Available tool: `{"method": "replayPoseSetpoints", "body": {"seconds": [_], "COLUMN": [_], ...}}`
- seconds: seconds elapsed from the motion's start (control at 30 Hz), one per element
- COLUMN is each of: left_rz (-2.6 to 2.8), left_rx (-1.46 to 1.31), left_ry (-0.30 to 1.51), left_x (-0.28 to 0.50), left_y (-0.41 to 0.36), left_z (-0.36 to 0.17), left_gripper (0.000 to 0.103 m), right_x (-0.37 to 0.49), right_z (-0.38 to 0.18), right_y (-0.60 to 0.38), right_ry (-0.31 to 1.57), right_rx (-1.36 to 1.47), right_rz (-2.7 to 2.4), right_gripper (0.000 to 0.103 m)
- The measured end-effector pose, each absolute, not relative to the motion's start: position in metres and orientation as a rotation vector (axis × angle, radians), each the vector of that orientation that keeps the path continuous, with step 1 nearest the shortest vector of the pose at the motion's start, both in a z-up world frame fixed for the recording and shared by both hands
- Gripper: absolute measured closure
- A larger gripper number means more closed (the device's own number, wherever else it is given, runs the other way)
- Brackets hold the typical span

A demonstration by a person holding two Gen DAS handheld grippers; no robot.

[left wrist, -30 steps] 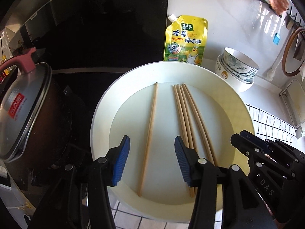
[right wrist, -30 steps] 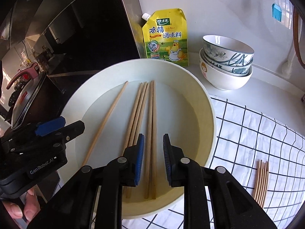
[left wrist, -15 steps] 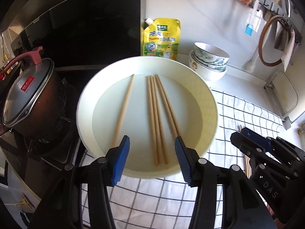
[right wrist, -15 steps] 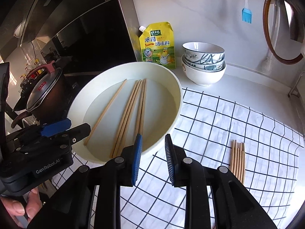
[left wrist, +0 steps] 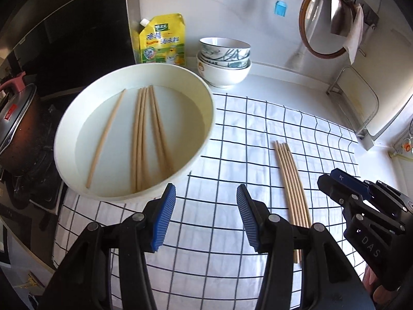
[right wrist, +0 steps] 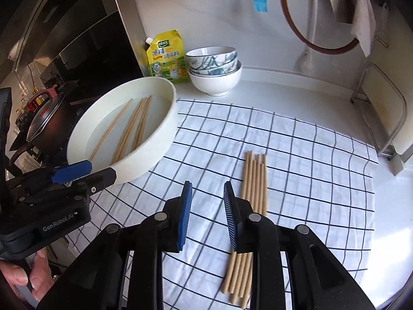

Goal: Organize utensils
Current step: 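Move both open tools back over the chopsticks on the cloth, then lower the left tool beside a single chopstick while the right tool lines up on another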

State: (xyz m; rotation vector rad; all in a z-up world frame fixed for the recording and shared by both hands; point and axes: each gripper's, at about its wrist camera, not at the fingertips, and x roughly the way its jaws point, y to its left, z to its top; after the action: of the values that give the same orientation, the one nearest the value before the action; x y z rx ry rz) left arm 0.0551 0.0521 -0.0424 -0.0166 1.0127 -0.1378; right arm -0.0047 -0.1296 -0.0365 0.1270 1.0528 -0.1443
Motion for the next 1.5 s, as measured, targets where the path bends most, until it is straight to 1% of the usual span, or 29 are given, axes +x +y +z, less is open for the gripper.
{"method": "replayPoseSetpoints", "body": {"seconds": [0.3,0.43,0.6,0.67,0.93,1.5], "left_rz": [-0.200,-0.213,-0.214,-0.213,-0.199,-0.200], "left_rx": [0.002,0.013,0.031,0.037,0.040,0.040], "left_ry": [1.065,1.093,1.118,1.125,1.142,1.154], "left_x": [0.049,0.048,0.049,0.050,0.052,0.056], "left_y": [0.003,-0.010,-0.019,-0.021,-0.022,-0.030], "left_z": [-0.069,-0.083,-0.097,-0.101,-0.115,-0.128], "left_gripper": [0.054,0.054,0.054,0.054,0.054,0.054], "right_x": [-0.043,-0.049,-0.051,-0.050,-0.041,-0.038], "right_z": [-0.056,-0.073,-0.091,-0.098,-0.120,-0.134], "right_y": [-0.189,-0.202,-0.205,-0.204,-0.199,-0.195], "right_ry": [1.088,1.124,1.150,1.161,1.198,1.226], "right_rx": [0.162,0.163,0.158,0.155,0.136,0.090], "right_rz": [-0.260,-0.270,-0.259,-0.250,-0.218,-0.218], "right_gripper": [0.077,0.072,0.071,0.067,0.067,0.067]}}
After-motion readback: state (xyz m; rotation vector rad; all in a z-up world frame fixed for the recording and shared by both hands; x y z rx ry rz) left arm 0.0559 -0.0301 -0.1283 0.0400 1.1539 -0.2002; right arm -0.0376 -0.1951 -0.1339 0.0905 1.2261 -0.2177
